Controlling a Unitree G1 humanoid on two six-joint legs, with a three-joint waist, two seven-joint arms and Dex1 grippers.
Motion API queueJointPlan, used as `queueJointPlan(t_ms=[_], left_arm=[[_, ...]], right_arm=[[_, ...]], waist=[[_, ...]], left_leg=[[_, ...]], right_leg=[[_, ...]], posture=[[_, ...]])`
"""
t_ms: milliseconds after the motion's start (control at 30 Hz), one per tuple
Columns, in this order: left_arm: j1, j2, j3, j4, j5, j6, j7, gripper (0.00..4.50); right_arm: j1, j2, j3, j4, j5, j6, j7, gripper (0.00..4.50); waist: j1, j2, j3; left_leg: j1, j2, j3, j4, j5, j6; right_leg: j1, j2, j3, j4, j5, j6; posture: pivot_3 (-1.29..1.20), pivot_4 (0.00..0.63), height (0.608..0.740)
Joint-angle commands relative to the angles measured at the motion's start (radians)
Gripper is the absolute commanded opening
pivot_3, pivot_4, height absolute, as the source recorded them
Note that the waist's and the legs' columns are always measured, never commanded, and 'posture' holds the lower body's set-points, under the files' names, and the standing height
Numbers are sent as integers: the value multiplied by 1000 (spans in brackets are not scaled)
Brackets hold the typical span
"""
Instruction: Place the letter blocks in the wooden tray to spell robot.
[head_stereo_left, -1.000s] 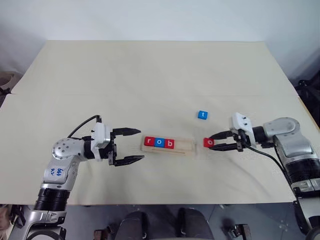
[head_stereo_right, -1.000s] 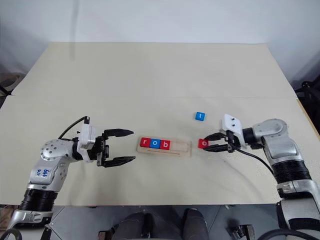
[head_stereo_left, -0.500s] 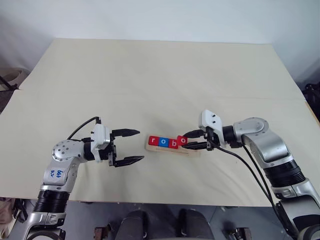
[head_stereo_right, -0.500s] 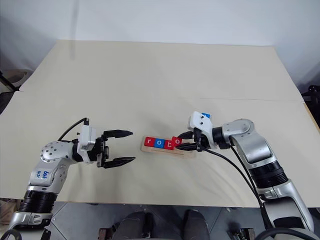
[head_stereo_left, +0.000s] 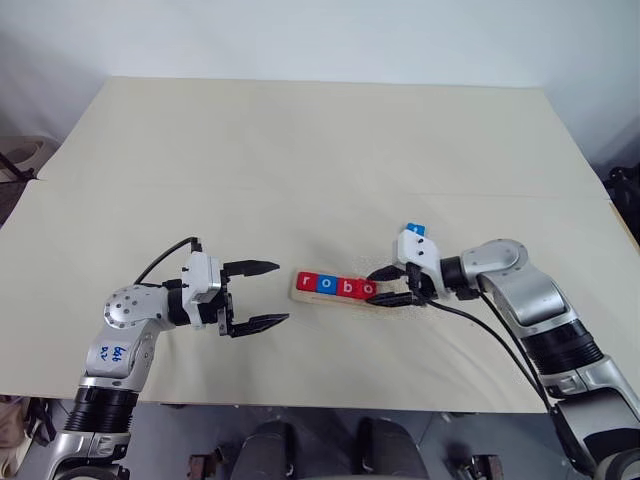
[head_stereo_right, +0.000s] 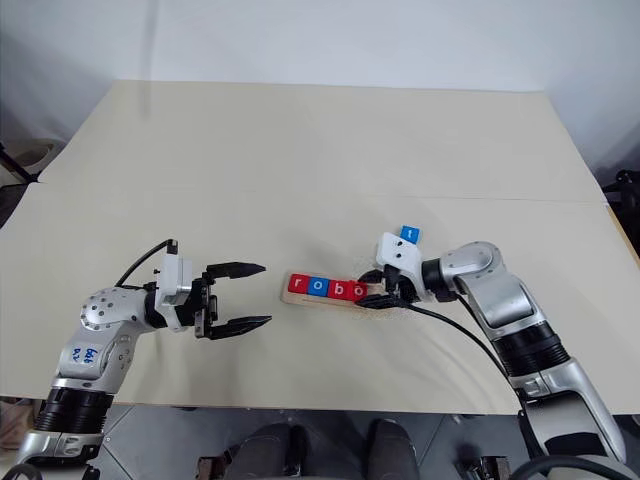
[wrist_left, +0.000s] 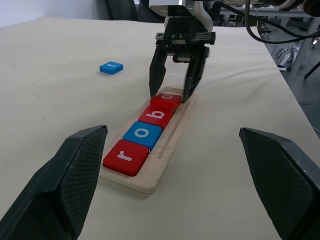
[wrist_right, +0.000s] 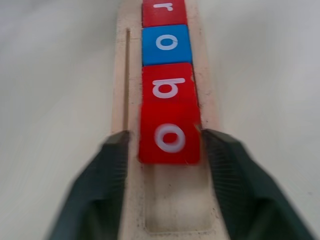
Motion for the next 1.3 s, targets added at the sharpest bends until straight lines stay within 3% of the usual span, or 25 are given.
queueJointPlan(t_ms=[33,100,433,600,900,1067,1167,1300], left_arm=[[4,8,23,-43,-18,-3,5,4500],[4,8,23,-44,-17,-4,6,4500],[-4,2,20,-33,-14,-12,11,4500],[-14,-5,18,-7,-10,-20,11,4500],[-50,-9,24,55,-7,-30,4,4500],[-75,-7,25,89,-5,-33,-8,4500],[-96,-10,21,111,0,-37,-15,4500],[-113,-19,14,120,4,-40,-16,4500]], right_arm=[[-18,5,-10,-16,4,-9,0,3782],[-20,-2,-31,-25,19,-9,5,4474],[98,-72,-230,-94,112,4,-45,4474],[302,-88,-434,-164,157,-20,-159,4474],[701,-7,-705,-228,180,-326,-255,4474],[787,24,-748,-197,175,-409,-303,4474],[761,26,-716,-203,175,-404,-334,4474],[660,23,-636,-259,193,-216,-423,4474]], waist=[[0,0,0],[0,0,0],[4,0,0],[9,0,0],[15,0,0],[14,0,0],[11,0,0],[1,0,0]], left_leg=[[0,0,0,0,0,0],[0,0,0,0,0,0],[0,0,0,0,0,0],[0,0,0,-1,0,0],[1,-1,1,-2,0,0],[3,0,2,-2,0,0],[2,0,2,-2,0,0],[3,0,1,-2,0,0]], right_leg=[[0,0,0,0,0,0],[0,0,0,0,0,0],[0,0,0,0,0,0],[0,0,0,0,0,0],[0,0,1,-1,0,0],[1,0,2,0,0,0],[1,0,2,0,0,0],[1,0,2,1,0,0]], posture=[[0,150,740],[0,150,740],[0,150,740],[0,150,740],[0,150,740],[0,150,740],[0,150,740],[0,150,740]])
